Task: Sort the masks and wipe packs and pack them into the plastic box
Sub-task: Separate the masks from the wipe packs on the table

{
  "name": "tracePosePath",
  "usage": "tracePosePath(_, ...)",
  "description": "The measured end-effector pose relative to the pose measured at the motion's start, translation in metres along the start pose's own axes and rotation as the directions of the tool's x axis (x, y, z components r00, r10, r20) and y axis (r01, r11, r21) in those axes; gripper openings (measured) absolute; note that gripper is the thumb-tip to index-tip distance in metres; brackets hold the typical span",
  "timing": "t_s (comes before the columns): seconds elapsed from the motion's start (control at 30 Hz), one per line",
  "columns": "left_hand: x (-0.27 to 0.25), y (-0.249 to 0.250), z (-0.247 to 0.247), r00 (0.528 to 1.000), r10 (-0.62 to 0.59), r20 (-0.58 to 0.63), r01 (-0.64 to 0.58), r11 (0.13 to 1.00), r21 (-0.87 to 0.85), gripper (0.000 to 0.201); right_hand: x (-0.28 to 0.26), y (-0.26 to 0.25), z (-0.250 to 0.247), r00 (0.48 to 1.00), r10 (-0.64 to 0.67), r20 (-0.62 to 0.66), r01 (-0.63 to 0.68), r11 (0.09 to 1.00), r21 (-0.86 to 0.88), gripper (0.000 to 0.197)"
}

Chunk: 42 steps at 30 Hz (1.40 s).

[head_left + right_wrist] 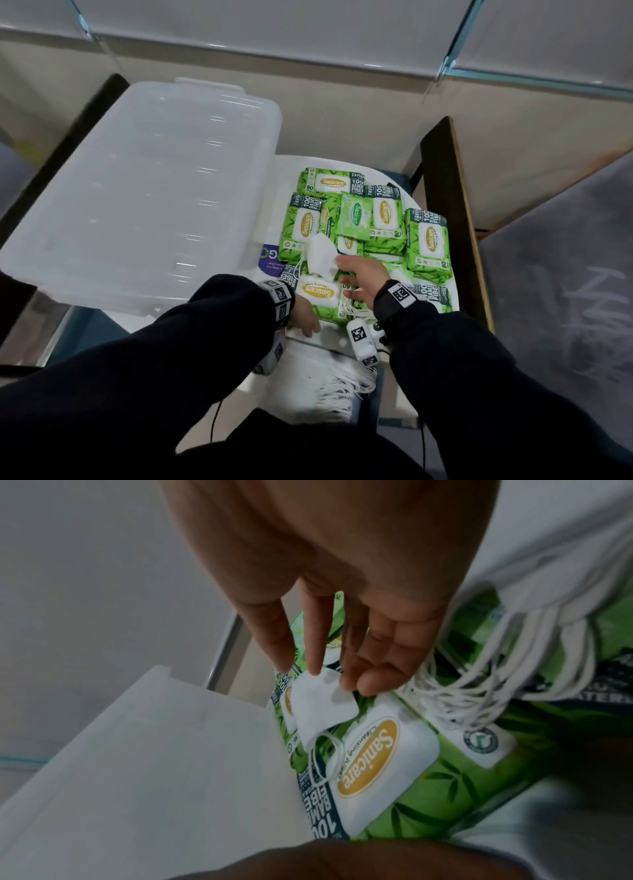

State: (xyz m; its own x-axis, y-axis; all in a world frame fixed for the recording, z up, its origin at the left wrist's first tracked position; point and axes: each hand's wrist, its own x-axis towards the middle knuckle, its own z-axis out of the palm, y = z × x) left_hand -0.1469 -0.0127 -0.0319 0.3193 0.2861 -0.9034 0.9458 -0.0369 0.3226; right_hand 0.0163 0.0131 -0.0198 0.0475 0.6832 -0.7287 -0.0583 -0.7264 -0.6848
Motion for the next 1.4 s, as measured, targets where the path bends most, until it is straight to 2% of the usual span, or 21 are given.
tracePosePath(0.07, 0.005, -0.001, 0.003, 1.000, -0.019, -0.006, 0.020, 0.999, 0.028, 0.052, -0.003, 0.001, 0.003, 0.999, 0.007, 0.035, -0.007, 1.000, 0.003, 0.026)
tracePosePath(0.17, 0.001, 0.000, 0.001, 0.998, -0.051, -0.039, 0.051, 0.999, 0.005, 0.040, -0.008, 0.002, 0.009, 0.997, 0.019, 0.073, -0.018, 1.000, -0.021, 0.026)
tracePosePath(0.33, -0.017, 0.013, -0.012, 0.998, -0.021, -0.054, 0.026, 0.994, 0.103, 0.024, -0.007, 0.005, 0.011, 0.999, -0.027, -0.023, 0.028, 0.998, 0.048, 0.024)
tracePosePath(0.37, -0.018, 0.014, -0.016, 0.995, -0.031, -0.091, 0.042, 0.991, 0.126, 0.017, -0.006, 0.006, 0.009, 0.998, -0.041, -0.038, 0.044, 0.997, 0.067, 0.023)
tracePosePath(0.43, -0.026, 0.020, -0.025, 0.971, 0.001, -0.238, 0.039, 0.986, 0.161, 0.010, -0.006, 0.007, 0.004, 0.994, -0.082, -0.068, 0.090, 0.990, 0.112, 0.023)
tracePosePath(0.5, -0.033, 0.027, -0.034, 0.934, 0.038, -0.356, 0.016, 0.989, 0.146, 0.016, -0.006, 0.006, -0.005, 0.986, -0.138, -0.095, 0.151, 0.977, 0.148, 0.025)
tracePosePath(0.57, -0.038, 0.031, -0.038, 0.904, 0.048, -0.424, 0.024, 0.986, 0.162, 0.010, -0.009, 0.002, -0.017, 0.980, -0.177, -0.092, 0.191, 0.966, 0.173, 0.026)
tracePosePath(0.6, -0.036, 0.030, -0.037, 0.898, 0.031, -0.439, 0.048, 0.985, 0.168, 0.018, -0.011, 0.000, -0.022, 0.979, -0.188, -0.081, 0.200, 0.963, 0.183, 0.027)
tracePosePath(0.7, -0.038, 0.032, -0.029, 0.934, 0.002, -0.357, 0.095, 0.963, 0.254, 0.029, -0.017, -0.008, -0.038, 0.971, -0.227, -0.076, 0.237, 0.957, 0.169, 0.027)
tracePosePath(0.77, -0.033, 0.034, -0.020, 0.967, -0.039, -0.252, 0.111, 0.954, 0.278, 0.043, -0.020, -0.011, -0.043, 0.962, -0.252, -0.101, 0.264, 0.957, 0.123, 0.025)
tracePosePath(0.83, -0.024, 0.036, -0.011, 0.986, -0.072, -0.151, 0.110, 0.958, 0.265, 0.047, -0.023, -0.009, -0.047, 0.954, -0.269, -0.133, 0.280, 0.957, 0.074, 0.022)
tracePosePath(0.93, -0.019, 0.042, -0.007, 0.991, -0.126, -0.047, 0.134, 0.936, 0.325, 0.043, -0.027, -0.002, -0.047, 0.946, -0.280, -0.161, 0.292, 0.955, 0.059, 0.016)
tracePosePath(1.03, -0.013, 0.049, -0.006, 0.993, -0.119, -0.025, 0.119, 0.906, 0.407, 0.034, -0.030, 0.006, -0.046, 0.933, -0.310, -0.183, 0.323, 0.945, 0.044, 0.017)
tracePosePath(1.13, -0.005, 0.049, -0.006, 0.995, -0.100, 0.002, 0.082, 0.828, 0.555, 0.023, -0.034, 0.013, -0.050, 0.910, -0.358, -0.208, 0.358, 0.933, -0.037, 0.020)
tracePosePath(1.17, -0.002, 0.049, -0.007, 0.995, -0.101, 0.007, 0.083, 0.852, 0.517, 0.019, -0.036, 0.014, -0.054, 0.904, -0.368, -0.217, 0.365, 0.929, -0.055, 0.021)
tracePosePath(1.27, -0.017, 0.059, -0.030, 0.993, -0.105, 0.050, 0.088, 0.961, 0.263, 0.018, -0.040, 0.016, -0.069, 0.890, -0.389, -0.237, 0.382, 0.921, -0.080, 0.019)
tracePosePath(1.4, -0.052, 0.070, -0.073, 0.986, 0.048, -0.158, -0.060, 0.995, -0.075, 0.011, -0.048, 0.013, -0.089, 0.855, -0.429, -0.291, 0.375, 0.899, -0.226, 0.013)
